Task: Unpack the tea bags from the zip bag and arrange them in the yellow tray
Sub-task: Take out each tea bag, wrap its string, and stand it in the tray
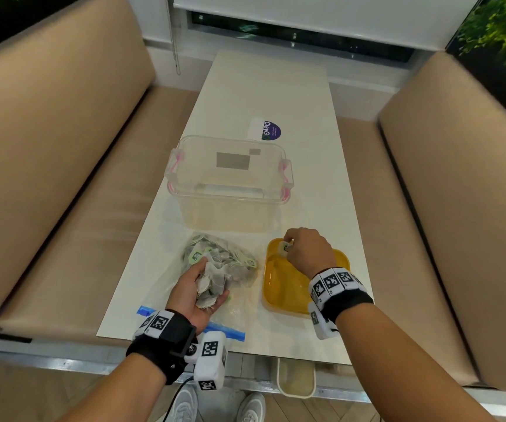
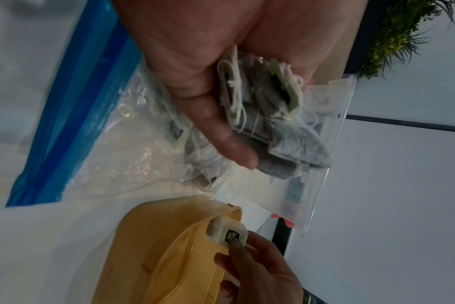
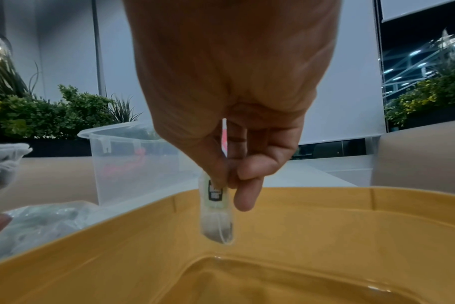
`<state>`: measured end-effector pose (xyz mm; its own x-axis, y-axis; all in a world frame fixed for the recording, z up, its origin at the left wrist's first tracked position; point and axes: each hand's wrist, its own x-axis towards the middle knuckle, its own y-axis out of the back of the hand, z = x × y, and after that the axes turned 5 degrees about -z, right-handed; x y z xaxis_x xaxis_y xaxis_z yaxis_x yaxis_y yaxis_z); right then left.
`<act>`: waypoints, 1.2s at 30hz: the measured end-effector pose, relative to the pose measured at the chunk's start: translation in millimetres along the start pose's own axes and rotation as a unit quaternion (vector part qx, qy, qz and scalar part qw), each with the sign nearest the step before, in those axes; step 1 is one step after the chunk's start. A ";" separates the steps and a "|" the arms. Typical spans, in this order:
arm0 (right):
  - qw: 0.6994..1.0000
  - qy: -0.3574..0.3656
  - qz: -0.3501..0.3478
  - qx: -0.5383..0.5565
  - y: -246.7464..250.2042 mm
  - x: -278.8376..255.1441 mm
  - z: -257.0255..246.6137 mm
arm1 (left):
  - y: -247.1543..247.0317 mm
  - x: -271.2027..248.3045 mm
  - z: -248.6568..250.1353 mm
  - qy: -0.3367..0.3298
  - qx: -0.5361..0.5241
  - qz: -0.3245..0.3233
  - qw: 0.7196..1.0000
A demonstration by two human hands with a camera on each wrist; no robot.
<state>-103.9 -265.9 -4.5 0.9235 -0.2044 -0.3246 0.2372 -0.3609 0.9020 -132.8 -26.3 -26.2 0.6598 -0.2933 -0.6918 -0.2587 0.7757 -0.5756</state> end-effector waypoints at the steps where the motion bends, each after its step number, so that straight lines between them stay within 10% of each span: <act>1: 1.000 -0.001 -0.001 -0.004 1.3 -1.0 -0.8 | -0.3 -0.4 0.0 0.000 0.001 0.001 1.000; 36: 0.989 0.031 -0.021 -0.144 -8.3 15.0 -6.9 | 5.7 11.9 -5.1 -0.008 0.013 -0.005 1.000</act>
<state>-89.9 -259.7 -14.9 0.9258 -0.1359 -0.3528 0.3428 -0.0917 0.9349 -130.0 -28.2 -39.9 0.6739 -0.2921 -0.6786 -0.2332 0.7874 -0.5706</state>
